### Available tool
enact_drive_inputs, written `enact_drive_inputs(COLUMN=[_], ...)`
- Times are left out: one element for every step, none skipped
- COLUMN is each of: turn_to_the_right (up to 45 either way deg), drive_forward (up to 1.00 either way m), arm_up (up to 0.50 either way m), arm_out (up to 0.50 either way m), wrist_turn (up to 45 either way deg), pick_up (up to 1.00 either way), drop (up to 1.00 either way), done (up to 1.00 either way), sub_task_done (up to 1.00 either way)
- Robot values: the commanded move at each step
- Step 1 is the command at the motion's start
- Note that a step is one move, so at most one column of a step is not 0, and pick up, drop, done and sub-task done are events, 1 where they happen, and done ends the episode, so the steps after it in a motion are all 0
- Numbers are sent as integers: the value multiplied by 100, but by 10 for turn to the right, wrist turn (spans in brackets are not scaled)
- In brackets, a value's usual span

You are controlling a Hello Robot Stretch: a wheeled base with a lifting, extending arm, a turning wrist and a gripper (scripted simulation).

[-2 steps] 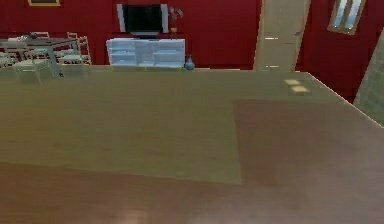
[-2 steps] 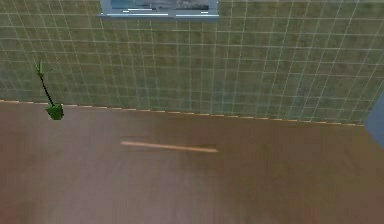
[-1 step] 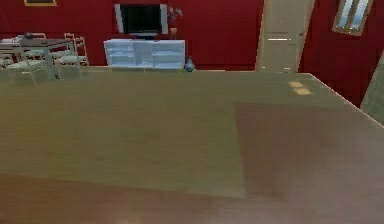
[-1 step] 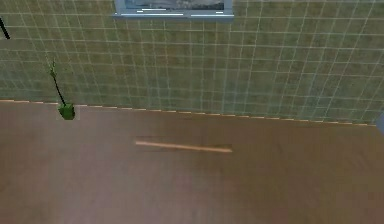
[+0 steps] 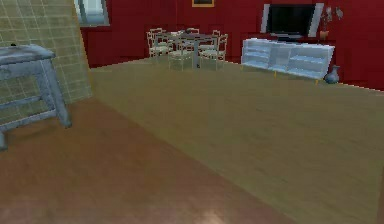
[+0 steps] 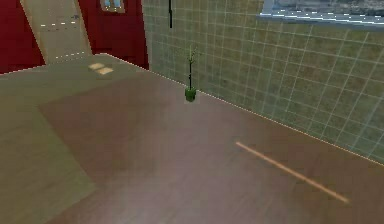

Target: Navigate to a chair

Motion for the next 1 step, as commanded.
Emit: enact_drive_inputs(turn_to_the_right=[0], drive_forward=[45], arm_up=[0], arm_out=[0], wrist_turn=[0], pick_up=[0], drop=[0], done=[0], sub_task_done=[0])
